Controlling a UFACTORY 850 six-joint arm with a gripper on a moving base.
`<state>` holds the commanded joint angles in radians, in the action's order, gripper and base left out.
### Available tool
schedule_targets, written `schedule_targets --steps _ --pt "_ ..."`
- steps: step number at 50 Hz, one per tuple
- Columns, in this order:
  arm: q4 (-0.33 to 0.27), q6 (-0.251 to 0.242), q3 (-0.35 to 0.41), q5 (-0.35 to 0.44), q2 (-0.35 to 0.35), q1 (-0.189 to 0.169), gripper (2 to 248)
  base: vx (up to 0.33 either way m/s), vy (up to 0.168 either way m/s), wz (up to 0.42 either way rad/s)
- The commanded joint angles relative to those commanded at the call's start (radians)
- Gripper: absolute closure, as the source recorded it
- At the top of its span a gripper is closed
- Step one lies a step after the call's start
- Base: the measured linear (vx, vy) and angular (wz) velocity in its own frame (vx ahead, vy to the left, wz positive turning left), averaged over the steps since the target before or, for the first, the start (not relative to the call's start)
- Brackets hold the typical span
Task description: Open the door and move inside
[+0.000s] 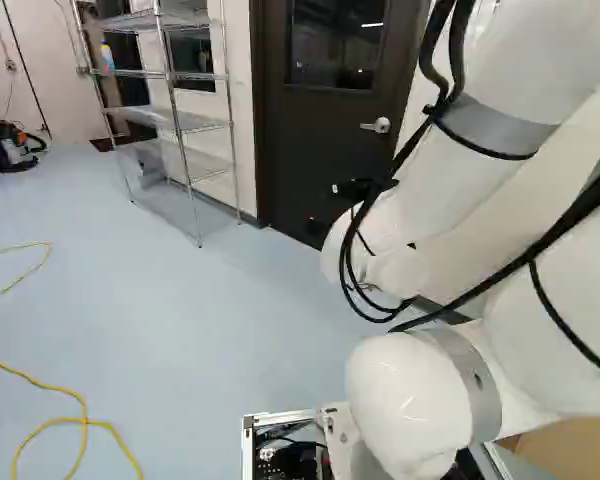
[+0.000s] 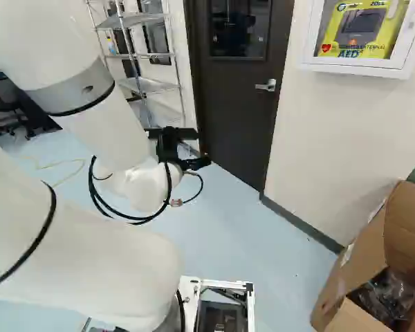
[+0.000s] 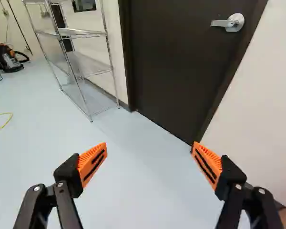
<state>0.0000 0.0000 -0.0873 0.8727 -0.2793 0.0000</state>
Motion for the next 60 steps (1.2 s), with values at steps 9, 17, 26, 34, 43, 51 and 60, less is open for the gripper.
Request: schedule_targets --steps 9,17,26,34,43,51,60 --pt "0.0 0.0 0.0 0.0 0.0 0.0 3 0.0 0.0 0.0" --pt "0.0 0.0 0.0 0.0 0.0 0.0 3 0.0 0.0 0.0" --pt "0.0 0.0 0.0 0.0 0.0 0.0 3 0.0 0.0 0.0" --pt "0.0 0.0 0.0 0.0 0.0 0.0 3 -0.014 -0.005 -0.027" --pt "0.0 0.0 0.0 0.0 0.0 0.0 3 0.048 0.028 -0.013" --pt "0.0 0.0 0.0 0.0 0.0 0.0 3 0.1 0.078 -0.022" --pt "0.0 0.0 0.0 0.0 0.0 0.0 3 0.138 0.113 -0.02"
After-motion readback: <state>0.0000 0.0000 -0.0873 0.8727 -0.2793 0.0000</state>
